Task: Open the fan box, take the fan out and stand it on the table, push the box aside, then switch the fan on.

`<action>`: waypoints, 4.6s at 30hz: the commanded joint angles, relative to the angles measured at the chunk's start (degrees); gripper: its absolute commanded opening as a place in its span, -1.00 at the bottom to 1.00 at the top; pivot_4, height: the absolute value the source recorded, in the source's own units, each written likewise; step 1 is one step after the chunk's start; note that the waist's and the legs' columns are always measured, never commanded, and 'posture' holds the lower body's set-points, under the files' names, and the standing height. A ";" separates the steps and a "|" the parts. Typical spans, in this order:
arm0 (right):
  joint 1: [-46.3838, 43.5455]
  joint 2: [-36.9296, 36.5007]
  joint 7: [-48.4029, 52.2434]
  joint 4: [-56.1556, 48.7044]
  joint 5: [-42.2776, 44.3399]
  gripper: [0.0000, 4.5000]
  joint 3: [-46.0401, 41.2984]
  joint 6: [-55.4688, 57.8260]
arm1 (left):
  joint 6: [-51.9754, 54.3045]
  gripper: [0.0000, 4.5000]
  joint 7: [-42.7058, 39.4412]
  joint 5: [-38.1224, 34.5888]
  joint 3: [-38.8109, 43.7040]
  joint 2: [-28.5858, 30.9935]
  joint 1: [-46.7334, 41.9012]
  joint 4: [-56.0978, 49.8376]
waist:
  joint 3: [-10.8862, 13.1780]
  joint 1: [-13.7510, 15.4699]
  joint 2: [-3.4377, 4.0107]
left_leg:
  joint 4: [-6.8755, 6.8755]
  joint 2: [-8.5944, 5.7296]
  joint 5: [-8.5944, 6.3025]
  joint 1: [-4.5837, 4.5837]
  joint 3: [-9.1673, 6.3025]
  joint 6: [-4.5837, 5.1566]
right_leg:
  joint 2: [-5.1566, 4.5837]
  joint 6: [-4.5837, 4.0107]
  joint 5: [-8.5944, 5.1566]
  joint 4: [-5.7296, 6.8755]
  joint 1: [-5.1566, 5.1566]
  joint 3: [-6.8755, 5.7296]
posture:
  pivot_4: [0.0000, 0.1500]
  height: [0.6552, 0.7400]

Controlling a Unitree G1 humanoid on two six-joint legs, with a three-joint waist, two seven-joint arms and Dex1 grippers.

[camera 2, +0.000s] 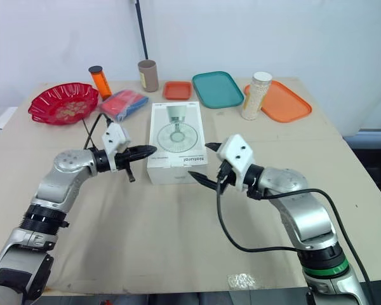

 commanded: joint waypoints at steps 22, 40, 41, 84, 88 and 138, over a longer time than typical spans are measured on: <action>-13.99 5.98 1.39 12.55 -12.53 1.00 8.76 -5.96 | -2.18 -0.99 1.13 3.87 -0.48 -1.01 3.02 -1.06 | -0.11 -0.22 -0.04 | 0.06 0.00 0.00 0.09 -0.04 0.01 | 0.01 0.00 0.00 0.04 0.07 -0.01 | 1.00 1.00; -13.66 5.22 5.08 11.52 -9.02 1.00 4.96 -5.81 | -2.65 -0.99 0.73 4.08 -0.14 -0.78 3.68 -1.27 | -0.14 -0.21 -0.06 | 0.04 -0.01 -0.01 0.09 -0.04 0.01 | -0.02 0.00 0.00 0.03 0.06 -0.02 | 1.00 1.00; -13.42 5.00 5.45 11.35 -9.33 1.00 5.44 -6.02 | -2.66 -0.99 0.70 4.08 -0.11 -0.73 3.73 -1.27 | -0.14 -0.21 -0.06 | 0.04 -0.01 -0.01 0.09 -0.05 0.02 | -0.02 0.00 0.00 0.03 0.07 -0.02 | 1.00 1.00; 0.88 -0.26 10.16 0.47 6.21 1.00 -9.00 8.38 | -2.02 -0.99 0.66 3.08 1.33 -0.79 5.46 -3.57 | -0.16 0.29 -0.05 | 0.02 -0.04 -0.10 0.03 -0.10 0.14 | -0.10 0.00 0.00 -0.03 0.08 -0.09 | 1.00 1.00; 4.10 -0.12 8.70 0.34 5.43 1.00 -7.57 7.53 | -1.90 -0.99 0.68 2.68 1.74 -1.13 4.20 -2.81 | -0.17 0.34 -0.04 | 0.07 -0.04 -0.10 0.17 -0.13 0.16 | -0.06 0.01 -0.01 -0.02 0.26 -0.11 | 1.00 1.00; -1.36 7.02 2.52 6.60 14.46 1.00 -7.05 6.68 | 1.14 -0.99 -0.97 -2.57 6.69 -0.37 1.84 -4.00 | -0.14 0.38 -0.10 | 0.03 0.01 -0.15 0.54 -0.08 0.22 | 0.01 0.07 -0.06 -0.10 0.58 -0.04 | 1.00 1.00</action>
